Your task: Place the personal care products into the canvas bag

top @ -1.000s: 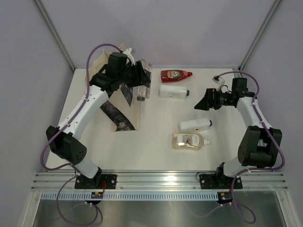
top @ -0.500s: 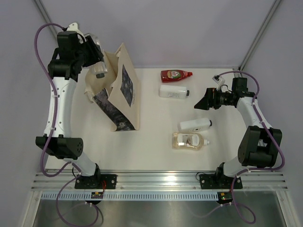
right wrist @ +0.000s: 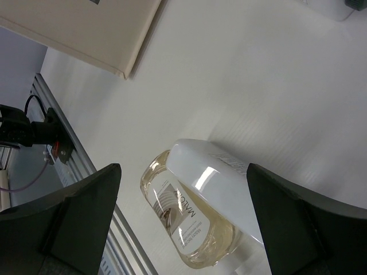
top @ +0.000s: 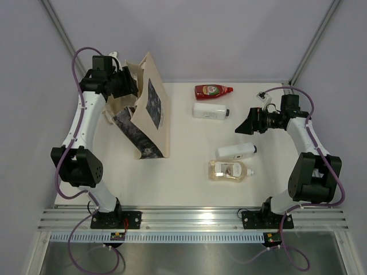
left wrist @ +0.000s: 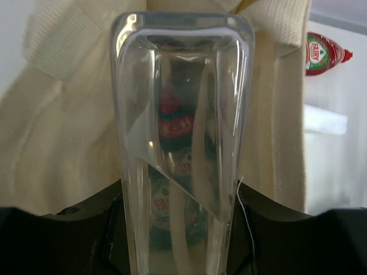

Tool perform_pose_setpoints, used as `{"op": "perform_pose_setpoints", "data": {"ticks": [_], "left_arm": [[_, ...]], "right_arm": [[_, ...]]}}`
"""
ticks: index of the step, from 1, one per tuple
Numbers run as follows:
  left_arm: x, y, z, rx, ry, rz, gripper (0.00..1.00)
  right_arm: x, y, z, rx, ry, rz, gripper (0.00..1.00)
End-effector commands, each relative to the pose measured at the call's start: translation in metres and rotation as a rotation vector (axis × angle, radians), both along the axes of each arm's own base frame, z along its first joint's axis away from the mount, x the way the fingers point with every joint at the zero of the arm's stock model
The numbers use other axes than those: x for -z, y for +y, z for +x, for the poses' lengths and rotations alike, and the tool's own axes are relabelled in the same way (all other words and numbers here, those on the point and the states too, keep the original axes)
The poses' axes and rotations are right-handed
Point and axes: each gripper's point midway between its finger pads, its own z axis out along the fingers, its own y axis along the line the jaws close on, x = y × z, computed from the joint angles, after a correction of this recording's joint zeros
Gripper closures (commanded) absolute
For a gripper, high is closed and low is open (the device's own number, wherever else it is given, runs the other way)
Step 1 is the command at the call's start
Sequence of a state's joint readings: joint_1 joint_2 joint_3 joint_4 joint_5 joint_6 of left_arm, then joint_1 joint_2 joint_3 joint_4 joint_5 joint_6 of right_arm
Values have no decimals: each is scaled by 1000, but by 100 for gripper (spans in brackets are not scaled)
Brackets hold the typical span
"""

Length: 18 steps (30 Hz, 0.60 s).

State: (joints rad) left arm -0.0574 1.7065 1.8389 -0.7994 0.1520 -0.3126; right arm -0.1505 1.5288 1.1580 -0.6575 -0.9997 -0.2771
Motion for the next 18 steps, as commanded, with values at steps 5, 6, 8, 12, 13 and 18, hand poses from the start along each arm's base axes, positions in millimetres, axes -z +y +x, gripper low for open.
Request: {"op": "perform_pose_setpoints", "data": {"ticks": [5,6,8,12,13,18], "left_arm": [[-53,-32,7,118,-225,-158,40],[-51,-33,7,120,-221,-160,37],[-50,-33,7,121,-221,-161,35],[-58,-32,4,129,-241,-147,22],[-58,-32,3,132,-243,-143,21],[-73,-27,-4,129,-279,-105,21]], "right_arm": [[-14,5,-5,-76,-53,10,1],[-15,5,-5,-85,-62,7,0],[-16,5,-10,-119,-77,-4,1],[-19,7,-25,-254,-169,-37,0],[-16,8,-30,-298,-179,-56,1],[-2,4,-58,-595,-345,-224,1]]}}
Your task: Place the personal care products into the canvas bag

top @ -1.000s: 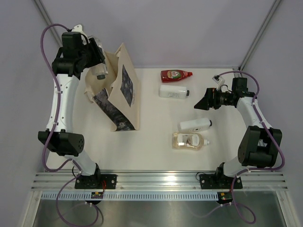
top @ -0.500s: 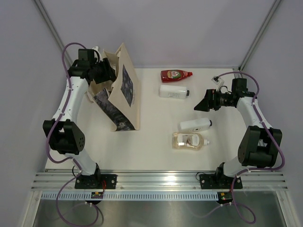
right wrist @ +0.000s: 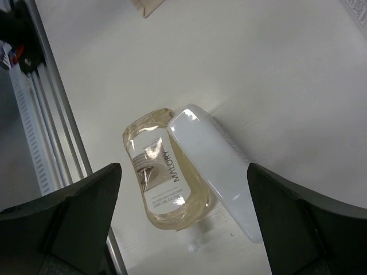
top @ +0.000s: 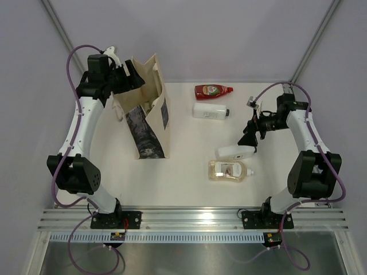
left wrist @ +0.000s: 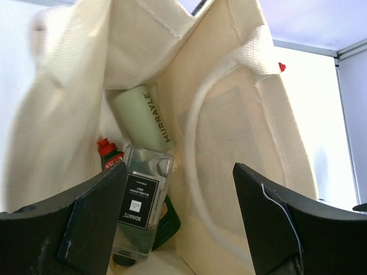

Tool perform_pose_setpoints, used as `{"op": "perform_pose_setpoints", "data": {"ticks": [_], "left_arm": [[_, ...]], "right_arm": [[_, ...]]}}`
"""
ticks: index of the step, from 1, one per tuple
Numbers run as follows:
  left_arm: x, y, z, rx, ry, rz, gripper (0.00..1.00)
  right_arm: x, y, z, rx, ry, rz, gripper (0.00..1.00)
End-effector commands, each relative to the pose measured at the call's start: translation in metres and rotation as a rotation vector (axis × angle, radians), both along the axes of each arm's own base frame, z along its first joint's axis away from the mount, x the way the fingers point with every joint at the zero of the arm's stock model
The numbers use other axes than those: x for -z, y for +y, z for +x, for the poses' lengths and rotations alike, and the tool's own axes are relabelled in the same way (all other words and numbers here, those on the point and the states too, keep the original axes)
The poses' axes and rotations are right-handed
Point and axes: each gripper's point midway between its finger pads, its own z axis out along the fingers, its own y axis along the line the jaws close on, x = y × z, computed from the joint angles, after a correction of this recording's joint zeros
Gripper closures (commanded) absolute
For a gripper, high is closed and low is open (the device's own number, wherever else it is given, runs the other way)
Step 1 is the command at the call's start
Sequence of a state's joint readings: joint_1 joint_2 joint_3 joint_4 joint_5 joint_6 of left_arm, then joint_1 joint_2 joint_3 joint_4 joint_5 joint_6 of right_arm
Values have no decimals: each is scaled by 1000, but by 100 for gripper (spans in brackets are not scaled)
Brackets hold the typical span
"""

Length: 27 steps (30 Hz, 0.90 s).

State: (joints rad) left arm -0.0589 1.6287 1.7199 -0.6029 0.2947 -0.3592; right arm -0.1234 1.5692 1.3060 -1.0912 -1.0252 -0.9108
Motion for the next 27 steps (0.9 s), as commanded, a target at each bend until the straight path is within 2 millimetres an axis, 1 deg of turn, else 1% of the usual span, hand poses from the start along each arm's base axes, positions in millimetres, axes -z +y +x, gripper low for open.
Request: {"op": "perform_pose_setpoints", "data": {"ticks": [1,2,4,5,6,7,8,9,10,11,12,13,14,15,16,17,18,19,20,21,22,23,24,25,26,27], "left_arm": [[-58,4,-11,11,-169,30,21],[-63,7,-15,8,-188,55,21],[-74,17,-22,-28,-219,97,20],[-88,20,-33,-29,-262,123,18],[-91,26,-38,-55,-274,141,15],[-96,29,-43,-70,-290,151,13],[-112,33,-59,-87,-337,157,9],[-106,37,-64,-108,-337,167,1],[-108,40,-71,-120,-352,172,1],[-120,43,-88,-131,-394,170,1],[-121,47,-94,-152,-406,173,1],[-109,49,-100,-160,-384,176,1],[-108,51,-108,-168,-387,177,1],[-113,54,-123,-185,-409,177,1],[-102,56,-128,-191,-388,178,1],[-101,57,-135,-199,-389,174,1],[-104,60,-148,-215,-403,170,1],[-102,61,-153,-227,-400,160,1],[-92,62,-157,-232,-382,158,1],[-94,66,-170,-258,-397,154,1],[-93,68,-175,-284,-394,132,1],[-82,74,-178,-324,-373,137,1],[-80,76,-183,-338,-379,130,1],[-83,78,-192,-355,-401,112,1],[-82,79,-195,-364,-409,104,1],[-72,77,-195,-360,-396,96,1]], "right_arm": [[13,-3,-32,-307,-161,-146,0],[19,-2,-39,-412,-232,-175,0],[38,-9,-44,-493,-242,-272,1],[46,-8,-37,-522,-280,-317,0],[55,-9,-36,-567,-285,-383,0],[66,-10,-26,-573,-304,-419,1],[71,-9,-19,-579,-314,-447,0],[80,-8,-15,-602,-302,-485,0],[82,-6,-2,-583,-323,-508,0],[85,-4,4,-581,-328,-524,1],[90,-3,9,-586,-329,-550,1],[95,-1,21,-571,-344,-571,0],[98,0,25,-574,-353,-587,1],[106,-1,27,-589,-342,-619,1],[110,0,31,-595,-346,-640,0],[114,0,30,-608,-338,-656,1],[123,-3,28,-627,-315,-682,0],[127,1,28,-637,-317,-693,1],[131,1,28,-637,-311,-704,1],[137,0,28,-634,-301,-717,4],[139,2,32,-611,-305,-723,5],[140,2,35,-595,-302,-727,8],[141,4,37,-581,-299,-725,14],[141,6,39,-561,-291,-721,17],[141,7,39,-550,-284,-713,21],[141,8,39,-531,-274,-708,30]]}}
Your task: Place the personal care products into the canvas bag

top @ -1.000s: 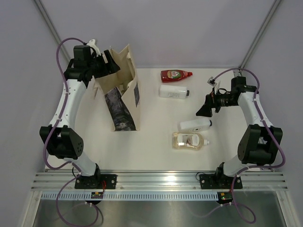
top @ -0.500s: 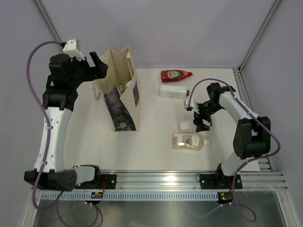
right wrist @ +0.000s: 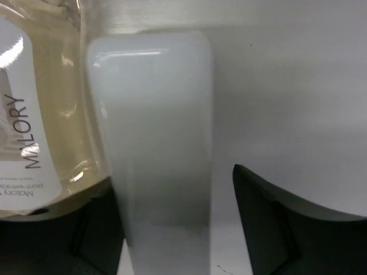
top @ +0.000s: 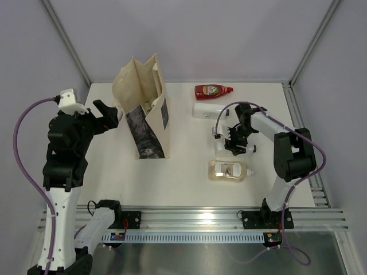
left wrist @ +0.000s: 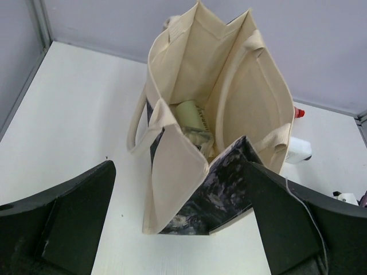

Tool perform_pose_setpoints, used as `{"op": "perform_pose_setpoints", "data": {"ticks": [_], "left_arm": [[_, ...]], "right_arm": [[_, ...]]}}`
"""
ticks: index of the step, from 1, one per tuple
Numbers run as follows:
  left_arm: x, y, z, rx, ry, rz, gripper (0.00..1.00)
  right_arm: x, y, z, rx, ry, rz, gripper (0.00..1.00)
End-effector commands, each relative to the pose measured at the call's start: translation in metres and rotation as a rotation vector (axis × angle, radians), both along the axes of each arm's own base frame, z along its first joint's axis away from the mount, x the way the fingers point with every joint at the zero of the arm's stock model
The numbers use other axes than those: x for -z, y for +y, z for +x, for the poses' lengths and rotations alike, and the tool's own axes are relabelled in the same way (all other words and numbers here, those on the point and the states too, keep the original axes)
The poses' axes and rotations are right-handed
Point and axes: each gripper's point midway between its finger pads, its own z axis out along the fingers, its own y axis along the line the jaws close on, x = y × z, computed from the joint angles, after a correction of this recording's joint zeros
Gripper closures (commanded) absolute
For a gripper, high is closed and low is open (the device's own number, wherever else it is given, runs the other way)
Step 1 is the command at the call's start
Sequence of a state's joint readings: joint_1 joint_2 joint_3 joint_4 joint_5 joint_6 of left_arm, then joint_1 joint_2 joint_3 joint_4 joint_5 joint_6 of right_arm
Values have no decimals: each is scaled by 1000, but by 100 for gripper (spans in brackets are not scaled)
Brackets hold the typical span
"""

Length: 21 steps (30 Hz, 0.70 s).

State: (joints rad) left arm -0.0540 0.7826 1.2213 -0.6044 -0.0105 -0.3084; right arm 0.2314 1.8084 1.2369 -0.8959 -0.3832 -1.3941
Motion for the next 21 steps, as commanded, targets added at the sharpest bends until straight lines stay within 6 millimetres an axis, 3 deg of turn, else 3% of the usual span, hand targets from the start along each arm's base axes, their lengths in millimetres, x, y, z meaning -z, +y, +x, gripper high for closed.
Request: {"op": "perform_pose_setpoints", "data": {"ticks": [1,3,4,5,7,8,10,14,15,17,18,21], "left_arm": [[-4,9,-10,-67,-62,-47,1],[5,7,-10,-58,-48,-60,1],[7,5,-10,-52,-45,-70,1],[8,4,-10,-44,-41,-75,1],[11,2,-9,-36,-33,-84,1],[11,0,-8,-25,-32,-85,1],[9,-1,-9,-18,-38,-82,1],[6,-1,-10,-16,-49,-77,1],[6,-1,-11,-15,-52,-77,1],[6,-2,-11,-12,-55,-78,1],[5,-2,-11,-11,-58,-78,1],[6,-2,-10,-11,-58,-80,1]], "right_arm": [[-1,2,18,71,-52,-6,35],[-2,5,17,102,-39,12,48],[-3,7,16,121,-31,22,61],[-5,12,15,136,-13,52,67],[-20,22,17,230,18,110,82],[-30,34,15,255,52,186,99],[-62,45,22,365,85,302,100],[-138,81,25,420,156,581,100],[-164,89,29,452,168,648,100],[-196,105,30,465,219,752,100],[-220,113,38,509,226,800,100],[-267,139,55,582,178,865,100]]}}
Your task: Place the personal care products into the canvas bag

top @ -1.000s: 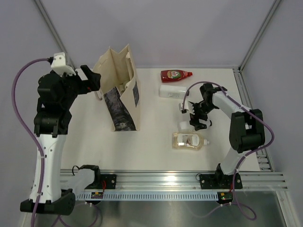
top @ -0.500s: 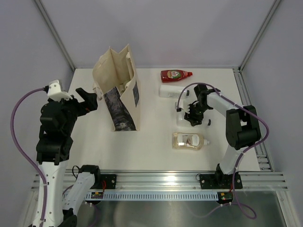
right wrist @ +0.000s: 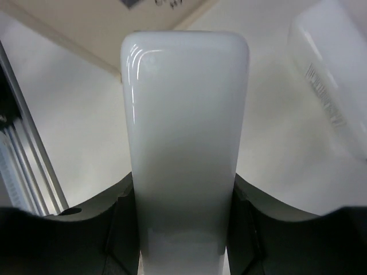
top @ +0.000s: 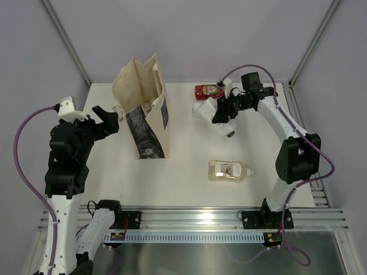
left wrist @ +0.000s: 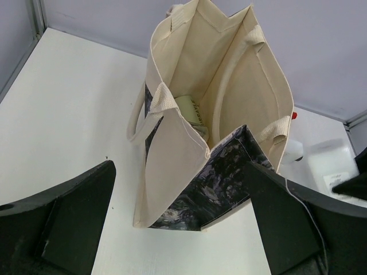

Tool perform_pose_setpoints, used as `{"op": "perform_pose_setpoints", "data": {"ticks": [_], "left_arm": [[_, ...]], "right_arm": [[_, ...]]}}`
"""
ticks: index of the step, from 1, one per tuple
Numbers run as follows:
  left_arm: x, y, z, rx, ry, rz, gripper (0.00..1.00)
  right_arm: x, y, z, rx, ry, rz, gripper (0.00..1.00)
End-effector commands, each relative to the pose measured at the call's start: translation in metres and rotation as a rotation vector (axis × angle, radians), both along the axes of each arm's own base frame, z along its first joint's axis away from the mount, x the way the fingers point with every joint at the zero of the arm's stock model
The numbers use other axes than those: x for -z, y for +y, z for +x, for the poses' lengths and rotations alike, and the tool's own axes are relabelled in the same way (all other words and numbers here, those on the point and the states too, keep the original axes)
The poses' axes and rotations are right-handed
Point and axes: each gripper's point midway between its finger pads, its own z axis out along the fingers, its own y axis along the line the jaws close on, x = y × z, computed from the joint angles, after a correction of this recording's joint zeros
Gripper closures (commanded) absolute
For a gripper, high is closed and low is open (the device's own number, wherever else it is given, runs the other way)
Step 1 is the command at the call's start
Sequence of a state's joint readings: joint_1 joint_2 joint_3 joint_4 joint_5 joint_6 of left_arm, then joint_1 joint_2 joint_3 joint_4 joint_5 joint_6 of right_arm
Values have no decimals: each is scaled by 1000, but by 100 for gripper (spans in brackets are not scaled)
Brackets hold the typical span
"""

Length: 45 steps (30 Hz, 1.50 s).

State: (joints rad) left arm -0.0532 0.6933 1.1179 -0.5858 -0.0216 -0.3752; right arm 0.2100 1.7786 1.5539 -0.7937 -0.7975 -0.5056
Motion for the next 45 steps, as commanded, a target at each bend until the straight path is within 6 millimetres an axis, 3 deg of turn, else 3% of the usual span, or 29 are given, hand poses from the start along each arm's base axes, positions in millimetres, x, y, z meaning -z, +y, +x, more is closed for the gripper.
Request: {"op": "perform_pose_setpoints", "data": {"ticks": [1,2,3,5,6,7,8,9,12,16,19,23,27,31,33,35,38,42,45], "left_arm": [[-12,-2,3,9,-55,-18,1],[-12,-2,3,9,-58,-21,1],[-11,-7,2,35,-54,-30,1],[-13,-8,1,38,-59,-39,1],[-13,-9,1,40,-61,-47,1],[-13,-9,-1,41,-63,-51,1],[-14,-9,-1,39,-66,-56,1],[-14,-10,-2,38,-67,-65,1],[-14,-10,-6,35,-74,-90,1],[-10,-12,-12,38,-62,-108,1],[-7,-9,-19,26,-52,-103,1],[-7,-8,-28,27,-49,-94,1],[-2,-11,-32,46,-44,-86,1],[0,-20,-31,103,-55,-80,1],[-1,-25,-30,136,-63,-71,1],[-4,-35,-29,195,-76,-69,1],[-6,-45,-28,258,-89,-61,1],[-4,-56,-24,327,-71,-62,1],[-3,-67,-21,393,-49,-74,1]], "right_arm": [[-137,66,3,57,-111,275,100],[-147,71,14,117,-141,267,100],[-177,83,23,174,-154,324,100],[-203,108,32,257,-213,348,100],[-231,122,39,276,-259,401,100],[-243,134,41,289,-271,430,100],[-235,158,48,302,-252,432,100],[-274,168,43,300,-278,518,100],[-309,204,50,323,-276,656,100],[-345,229,67,391,-384,823,100],[-352,248,74,408,-492,887,100],[-321,270,86,397,-523,857,100],[-299,278,91,350,-585,789,100],[-288,281,83,284,-608,744,61],[-286,279,80,264,-636,719,49],[-287,278,74,234,-659,703,32],[-293,274,70,213,-687,686,25],[-303,269,61,178,-712,676,9],[-316,260,40,41,-752,673,1]]}}
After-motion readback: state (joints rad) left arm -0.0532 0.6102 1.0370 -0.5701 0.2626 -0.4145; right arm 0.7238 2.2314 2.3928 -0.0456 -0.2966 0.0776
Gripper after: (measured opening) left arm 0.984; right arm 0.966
